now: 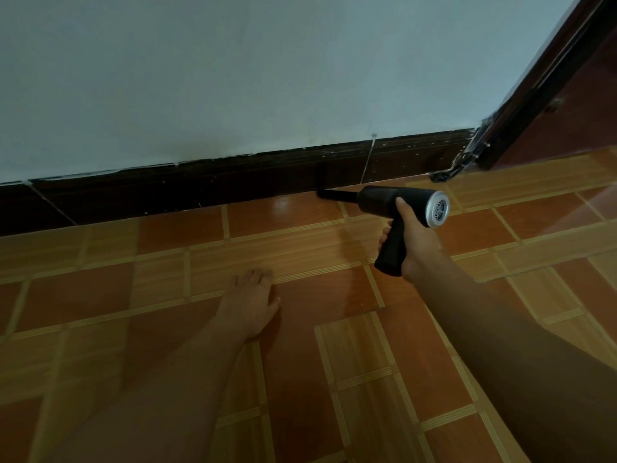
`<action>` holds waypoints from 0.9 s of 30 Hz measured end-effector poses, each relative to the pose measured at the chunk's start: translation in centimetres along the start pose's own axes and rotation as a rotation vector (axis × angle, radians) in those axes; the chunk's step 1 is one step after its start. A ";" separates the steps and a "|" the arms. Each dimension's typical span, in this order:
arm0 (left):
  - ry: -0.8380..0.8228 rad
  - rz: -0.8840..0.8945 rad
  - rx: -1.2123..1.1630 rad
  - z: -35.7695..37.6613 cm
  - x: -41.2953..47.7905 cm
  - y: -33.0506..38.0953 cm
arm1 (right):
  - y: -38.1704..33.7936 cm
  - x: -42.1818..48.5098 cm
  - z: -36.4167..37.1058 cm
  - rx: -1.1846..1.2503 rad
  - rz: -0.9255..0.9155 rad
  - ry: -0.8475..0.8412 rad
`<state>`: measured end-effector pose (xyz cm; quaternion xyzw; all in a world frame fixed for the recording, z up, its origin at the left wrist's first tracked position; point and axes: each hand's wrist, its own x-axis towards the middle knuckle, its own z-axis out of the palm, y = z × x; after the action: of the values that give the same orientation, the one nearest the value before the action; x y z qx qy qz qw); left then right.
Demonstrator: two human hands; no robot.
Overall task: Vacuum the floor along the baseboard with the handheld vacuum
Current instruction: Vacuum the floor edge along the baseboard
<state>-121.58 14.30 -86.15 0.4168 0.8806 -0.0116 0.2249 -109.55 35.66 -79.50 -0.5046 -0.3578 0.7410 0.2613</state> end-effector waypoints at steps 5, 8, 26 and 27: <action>-0.021 -0.036 0.019 -0.1 -1.2 -1.9 | 0.5 -0.7 0.6 -0.059 0.013 -0.059; -0.028 -0.048 0.015 -0.3 -1.7 -2.7 | 1.1 -1.1 1.5 -0.071 0.037 -0.094; -0.087 -0.119 -0.005 -0.4 -3.6 -6.0 | 4.2 -2.8 6.2 -0.100 0.065 -0.202; -0.088 -0.124 0.006 -0.4 -3.7 -6.1 | 4.4 -2.9 6.4 -0.104 0.076 -0.210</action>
<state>-124.18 7.65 -85.33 0.3611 0.8940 -0.0463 0.2611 -114.65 29.14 -79.89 -0.4503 -0.4017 0.7796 0.1675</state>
